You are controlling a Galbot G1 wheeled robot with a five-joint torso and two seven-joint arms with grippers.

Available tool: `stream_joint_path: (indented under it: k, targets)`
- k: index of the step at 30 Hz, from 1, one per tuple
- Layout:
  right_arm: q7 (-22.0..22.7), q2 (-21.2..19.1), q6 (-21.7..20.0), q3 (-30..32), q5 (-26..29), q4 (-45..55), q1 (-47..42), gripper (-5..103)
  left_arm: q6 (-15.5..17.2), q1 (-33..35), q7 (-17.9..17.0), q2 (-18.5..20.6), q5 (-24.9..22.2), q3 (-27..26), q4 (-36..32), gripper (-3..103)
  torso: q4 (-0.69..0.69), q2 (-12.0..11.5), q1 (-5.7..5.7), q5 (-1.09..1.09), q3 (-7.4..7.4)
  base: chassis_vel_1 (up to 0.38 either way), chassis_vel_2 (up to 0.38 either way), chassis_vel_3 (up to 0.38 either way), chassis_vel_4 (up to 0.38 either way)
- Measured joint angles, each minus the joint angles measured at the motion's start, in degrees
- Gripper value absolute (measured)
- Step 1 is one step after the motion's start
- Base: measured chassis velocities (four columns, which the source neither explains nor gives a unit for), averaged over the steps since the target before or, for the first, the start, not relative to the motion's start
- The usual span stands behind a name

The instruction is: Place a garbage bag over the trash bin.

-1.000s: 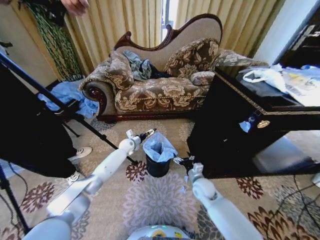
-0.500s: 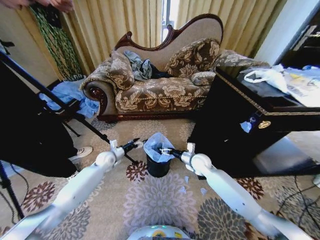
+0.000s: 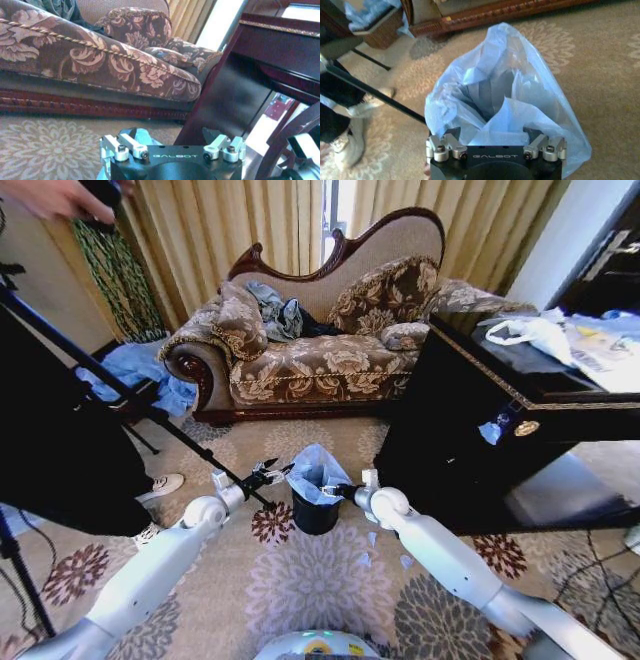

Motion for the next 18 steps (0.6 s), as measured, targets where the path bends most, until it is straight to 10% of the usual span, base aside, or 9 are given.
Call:
stream_joint_path:
  k: [18]
  targets:
    - [1.3, 0.8, 0.8, 0.5, -2.0, 1.0, -2.2, 30, 0.0, -0.3, -1.6, -0.4, -1.4, 0.7, -0.3, 92, 0.0, 0.0, 0.0, 0.0, 0.0, 0.0, 0.0, 0.0, 0.0]
